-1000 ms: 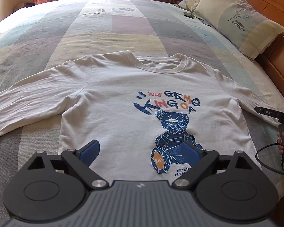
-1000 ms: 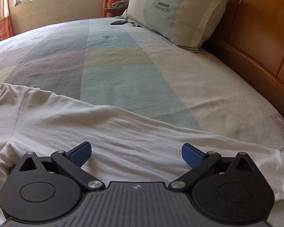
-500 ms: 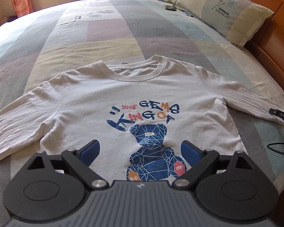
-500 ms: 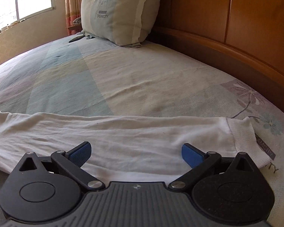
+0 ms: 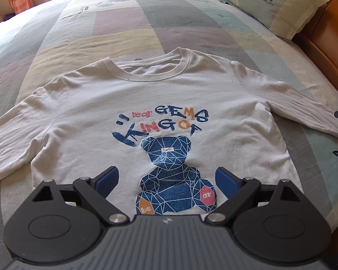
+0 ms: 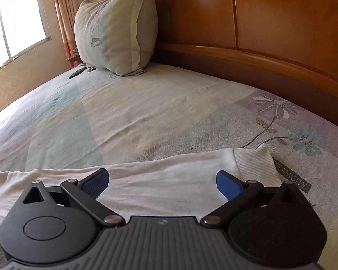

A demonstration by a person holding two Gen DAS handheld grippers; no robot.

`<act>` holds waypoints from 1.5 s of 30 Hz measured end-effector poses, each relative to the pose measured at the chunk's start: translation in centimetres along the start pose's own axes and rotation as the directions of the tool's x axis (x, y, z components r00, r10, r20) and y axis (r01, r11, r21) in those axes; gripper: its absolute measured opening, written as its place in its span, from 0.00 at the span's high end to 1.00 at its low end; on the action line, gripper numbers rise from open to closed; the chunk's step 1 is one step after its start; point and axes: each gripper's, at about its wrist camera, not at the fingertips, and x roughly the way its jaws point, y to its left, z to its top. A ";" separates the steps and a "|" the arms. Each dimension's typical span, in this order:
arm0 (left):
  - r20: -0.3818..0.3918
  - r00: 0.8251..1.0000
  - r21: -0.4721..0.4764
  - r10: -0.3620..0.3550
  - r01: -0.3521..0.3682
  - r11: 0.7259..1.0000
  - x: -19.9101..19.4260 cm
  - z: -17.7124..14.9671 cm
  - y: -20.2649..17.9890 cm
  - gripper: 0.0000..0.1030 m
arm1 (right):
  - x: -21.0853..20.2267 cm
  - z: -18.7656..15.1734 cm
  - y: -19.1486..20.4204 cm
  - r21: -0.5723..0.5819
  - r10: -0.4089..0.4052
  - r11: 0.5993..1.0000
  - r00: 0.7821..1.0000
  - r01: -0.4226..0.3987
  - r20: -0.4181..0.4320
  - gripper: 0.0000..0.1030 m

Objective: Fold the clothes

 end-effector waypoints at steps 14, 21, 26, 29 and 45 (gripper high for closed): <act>0.012 0.991 -0.069 0.136 -0.135 0.988 -2.2 -1.7 0.7 0.10 | 1.4 2.5 17.9 -0.230 0.187 0.950 0.974 -0.213 -0.128 0.00; -0.014 0.984 -0.142 0.176 -0.176 0.974 -2.7 -3.2 1.7 0.10 | 5.4 0.2 23.9 -0.297 0.118 0.937 0.968 -0.182 -0.222 0.00; -0.016 0.982 -0.185 0.186 -0.186 0.965 -2.9 -3.8 2.1 0.10 | 7.4 0.6 23.8 -0.295 0.093 0.943 0.974 -0.153 -0.208 0.00; -0.004 0.982 -0.184 0.190 -0.188 0.965 -3.1 -3.7 1.8 0.10 | 7.4 1.5 23.8 -0.263 0.083 0.954 0.971 -0.143 -0.226 0.00; 0.013 0.972 -0.269 0.233 -0.221 0.937 -5.2 -6.0 3.3 0.10 | 2.9 -4.5 39.9 -0.405 0.389 0.744 0.837 -0.531 -0.384 0.00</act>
